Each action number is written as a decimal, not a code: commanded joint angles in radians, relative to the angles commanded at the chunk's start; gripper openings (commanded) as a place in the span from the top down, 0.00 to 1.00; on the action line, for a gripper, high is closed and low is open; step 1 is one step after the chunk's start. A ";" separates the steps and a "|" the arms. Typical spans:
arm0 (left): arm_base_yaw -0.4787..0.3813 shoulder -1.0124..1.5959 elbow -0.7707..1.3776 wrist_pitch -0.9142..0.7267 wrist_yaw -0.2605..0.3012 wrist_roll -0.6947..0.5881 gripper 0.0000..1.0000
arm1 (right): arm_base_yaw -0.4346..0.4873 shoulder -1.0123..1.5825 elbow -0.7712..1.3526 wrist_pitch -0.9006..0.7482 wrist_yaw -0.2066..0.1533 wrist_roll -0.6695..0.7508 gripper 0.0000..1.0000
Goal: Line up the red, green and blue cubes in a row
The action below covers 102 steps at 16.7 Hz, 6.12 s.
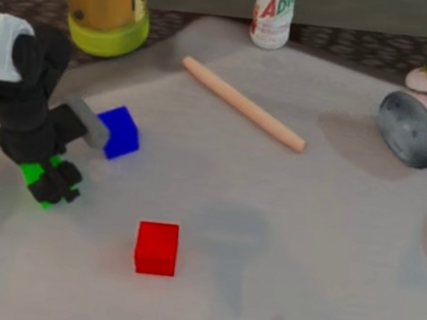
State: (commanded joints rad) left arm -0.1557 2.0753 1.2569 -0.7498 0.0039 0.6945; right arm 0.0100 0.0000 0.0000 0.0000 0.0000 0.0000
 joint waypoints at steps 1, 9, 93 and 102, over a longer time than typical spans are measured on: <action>0.001 -0.006 0.009 -0.014 0.000 0.000 1.00 | 0.000 0.000 0.000 0.000 0.000 0.000 0.00; 0.018 -0.115 0.130 -0.246 -0.001 -0.003 1.00 | 0.000 0.000 0.000 0.000 0.000 0.000 0.00; -0.177 0.285 0.803 -0.526 0.001 0.065 0.00 | 0.000 0.000 0.000 0.000 0.000 0.000 0.00; -0.124 0.325 0.819 -0.500 0.001 0.065 0.00 | 0.000 0.000 0.000 0.000 0.000 0.000 0.00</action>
State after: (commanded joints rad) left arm -0.2794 2.4001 2.0756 -1.2496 0.0052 0.7594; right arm 0.0100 0.0000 0.0000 0.0000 0.0000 0.0000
